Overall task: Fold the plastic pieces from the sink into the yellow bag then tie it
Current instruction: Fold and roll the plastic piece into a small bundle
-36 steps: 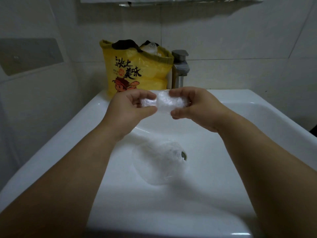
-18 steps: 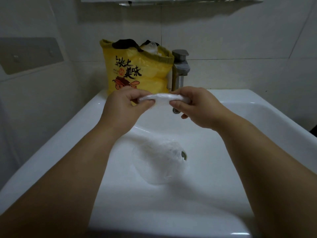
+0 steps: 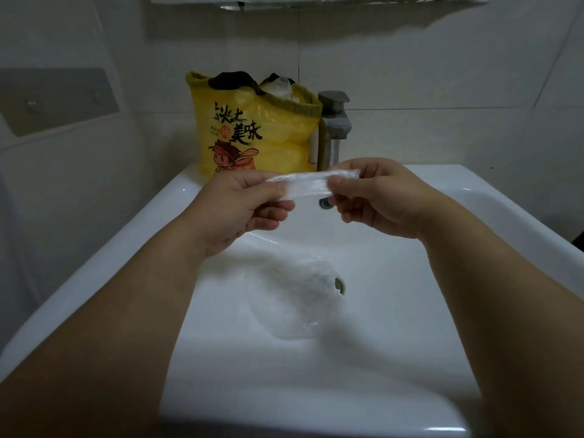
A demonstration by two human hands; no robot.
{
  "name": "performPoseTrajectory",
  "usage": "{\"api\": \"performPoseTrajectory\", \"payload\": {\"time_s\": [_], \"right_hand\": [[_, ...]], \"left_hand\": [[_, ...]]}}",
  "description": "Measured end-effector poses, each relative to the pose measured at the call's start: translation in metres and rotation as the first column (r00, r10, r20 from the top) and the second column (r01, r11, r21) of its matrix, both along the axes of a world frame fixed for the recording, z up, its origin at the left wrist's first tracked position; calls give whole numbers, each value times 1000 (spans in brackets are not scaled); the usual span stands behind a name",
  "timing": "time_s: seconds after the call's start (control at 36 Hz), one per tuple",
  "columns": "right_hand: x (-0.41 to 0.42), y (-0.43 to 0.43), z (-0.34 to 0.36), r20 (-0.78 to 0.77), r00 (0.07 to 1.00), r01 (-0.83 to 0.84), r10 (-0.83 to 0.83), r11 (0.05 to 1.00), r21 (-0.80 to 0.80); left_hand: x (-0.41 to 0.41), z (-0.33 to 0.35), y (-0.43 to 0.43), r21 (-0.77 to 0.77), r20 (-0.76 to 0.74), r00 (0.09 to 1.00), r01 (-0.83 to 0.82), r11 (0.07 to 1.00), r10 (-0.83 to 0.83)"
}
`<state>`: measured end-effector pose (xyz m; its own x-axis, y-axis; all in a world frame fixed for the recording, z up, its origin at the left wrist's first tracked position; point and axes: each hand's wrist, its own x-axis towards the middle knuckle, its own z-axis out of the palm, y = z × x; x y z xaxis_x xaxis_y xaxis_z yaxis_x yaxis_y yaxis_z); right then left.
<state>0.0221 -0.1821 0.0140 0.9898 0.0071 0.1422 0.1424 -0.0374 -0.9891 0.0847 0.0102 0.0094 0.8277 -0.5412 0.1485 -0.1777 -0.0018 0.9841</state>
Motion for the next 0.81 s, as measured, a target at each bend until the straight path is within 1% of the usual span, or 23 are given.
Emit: {"api": "performPoseTrajectory", "payload": {"time_s": [0.11, 0.19, 0.28, 0.33, 0.42, 0.47, 0.53, 0.58, 0.61, 0.69, 0.75, 0.81], "right_hand": [[-2, -1, 2, -21, 998, -56, 58, 994, 92], [-2, -1, 2, -10, 997, -79, 82, 982, 171], [-2, -1, 3, 25, 992, -123, 120, 964, 235], [-1, -1, 4, 36, 990, -141, 137, 959, 245], [1, -1, 4, 30, 993, -117, 113, 963, 242], [0, -1, 4, 26, 991, -131, 128, 967, 218], [-1, -1, 6, 19, 989, -150, 149, 978, 146], [-2, -1, 4, 5, 995, -97, 97, 994, 55], [-1, -1, 3, 6, 999, -53, 53, 998, 42], [2, 0, 1, -1, 997, 79, -79, 994, 73], [4, 1, 0, -2, 989, 149, -150, 983, 104], [6, 7, -1, 8, 978, 201, -206, 961, 192]], "left_hand": [[-2, 3, 1, -47, -80, 995, 49, 998, -53], [-3, 5, 1, -144, -151, 983, 83, 986, -105], [-4, 7, 1, -228, -191, 970, 102, 968, -147], [-3, 6, 1, -255, -205, 965, 112, 960, -167], [-3, 6, 3, -251, -210, 962, 117, 961, -173], [-3, 5, 4, -242, -193, 964, 133, 961, -182], [-3, 5, 3, -218, -161, 972, 131, 967, -168], [-1, 2, 1, -163, -111, 988, 89, 983, -108], [0, 1, 0, -140, -83, 993, 71, 988, -83], [3, -4, -1, -94, -22, 999, 29, 995, -31], [5, -8, -2, -40, 79, 997, -9, 999, 12], [5, -10, -5, -20, 166, 984, -62, 998, 64]]}}
